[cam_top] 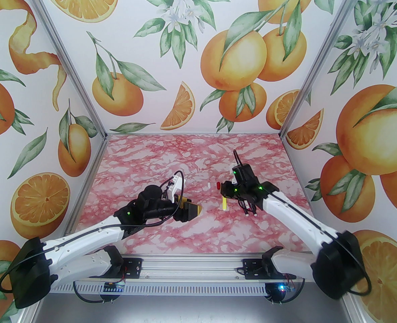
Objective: Open the pen caps
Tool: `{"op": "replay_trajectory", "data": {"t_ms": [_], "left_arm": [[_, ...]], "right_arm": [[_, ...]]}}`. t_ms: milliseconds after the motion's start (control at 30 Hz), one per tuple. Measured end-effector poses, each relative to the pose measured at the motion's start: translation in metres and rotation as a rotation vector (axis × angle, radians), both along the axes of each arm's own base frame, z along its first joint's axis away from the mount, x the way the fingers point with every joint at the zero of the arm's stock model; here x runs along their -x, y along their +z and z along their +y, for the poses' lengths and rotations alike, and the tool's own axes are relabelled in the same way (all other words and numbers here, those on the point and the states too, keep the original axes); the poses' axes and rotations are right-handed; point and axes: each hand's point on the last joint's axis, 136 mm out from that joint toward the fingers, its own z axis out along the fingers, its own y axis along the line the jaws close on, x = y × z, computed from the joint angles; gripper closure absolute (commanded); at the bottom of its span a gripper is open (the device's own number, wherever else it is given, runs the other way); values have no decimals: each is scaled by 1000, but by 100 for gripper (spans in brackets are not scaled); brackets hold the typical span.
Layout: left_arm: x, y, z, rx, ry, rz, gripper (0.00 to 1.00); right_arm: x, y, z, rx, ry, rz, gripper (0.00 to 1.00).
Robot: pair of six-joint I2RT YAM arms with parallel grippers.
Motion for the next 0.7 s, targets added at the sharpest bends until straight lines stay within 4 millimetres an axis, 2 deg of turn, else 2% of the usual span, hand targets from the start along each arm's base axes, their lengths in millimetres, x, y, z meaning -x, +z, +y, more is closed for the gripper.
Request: {"op": "replay_trajectory", "data": {"t_ms": [200, 333, 500, 700], "left_arm": [[-5, 5, -9, 55, 3, 24, 18], [-6, 14, -12, 98, -1, 23, 19], [-6, 25, -17, 145, -12, 31, 23], [-9, 47, -30, 230, -45, 57, 29]], "right_arm": [[9, 51, 28, -199, 30, -100, 83], [12, 76, 38, -294, 45, -140, 83], [15, 90, 47, -371, 56, -156, 83], [31, 116, 65, -504, 122, -182, 83]]}}
